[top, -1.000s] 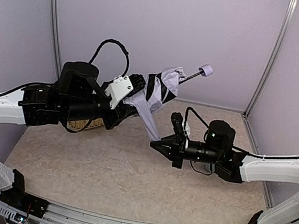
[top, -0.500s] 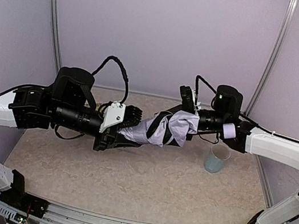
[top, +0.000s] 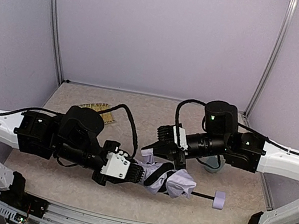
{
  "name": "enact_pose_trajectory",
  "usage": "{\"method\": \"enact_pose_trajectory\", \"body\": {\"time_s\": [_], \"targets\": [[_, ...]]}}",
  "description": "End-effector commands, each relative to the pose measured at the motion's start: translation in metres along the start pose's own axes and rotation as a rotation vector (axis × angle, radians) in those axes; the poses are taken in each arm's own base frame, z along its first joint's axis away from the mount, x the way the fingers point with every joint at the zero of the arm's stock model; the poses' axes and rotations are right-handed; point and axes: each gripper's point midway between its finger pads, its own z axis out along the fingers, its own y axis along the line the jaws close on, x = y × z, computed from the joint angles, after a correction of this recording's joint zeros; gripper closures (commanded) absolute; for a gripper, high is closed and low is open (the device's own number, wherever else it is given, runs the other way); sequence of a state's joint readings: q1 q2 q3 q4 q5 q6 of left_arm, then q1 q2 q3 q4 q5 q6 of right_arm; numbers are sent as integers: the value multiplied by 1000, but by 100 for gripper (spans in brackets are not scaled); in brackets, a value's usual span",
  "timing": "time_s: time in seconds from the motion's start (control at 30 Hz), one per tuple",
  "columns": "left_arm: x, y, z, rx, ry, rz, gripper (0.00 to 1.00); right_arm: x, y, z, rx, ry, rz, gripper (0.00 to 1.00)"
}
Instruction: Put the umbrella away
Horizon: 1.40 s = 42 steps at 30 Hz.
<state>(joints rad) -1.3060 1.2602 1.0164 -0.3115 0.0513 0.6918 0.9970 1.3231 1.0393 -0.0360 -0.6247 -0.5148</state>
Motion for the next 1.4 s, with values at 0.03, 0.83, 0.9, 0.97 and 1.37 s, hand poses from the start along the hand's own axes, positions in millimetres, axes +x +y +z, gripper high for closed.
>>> {"method": "enact_pose_trajectory", "body": {"time_s": [0.03, 0.83, 0.9, 0.97, 1.37], "targets": [[22, -46, -3, 140, 15, 67, 100, -70, -6, -16, 169, -94, -193, 100], [25, 6, -1, -72, 28, 1, 100, -63, 98, 28, -103, -65, -379, 100], [19, 16, -8, -123, 4, -3, 100, -54, 102, 31, -112, -44, -383, 100], [14, 25, -14, -160, -15, -6, 100, -52, 105, 32, -117, -44, -388, 100], [-15, 15, -30, -177, -66, 69, 100, -39, 111, 29, -105, -31, -365, 82]]}}
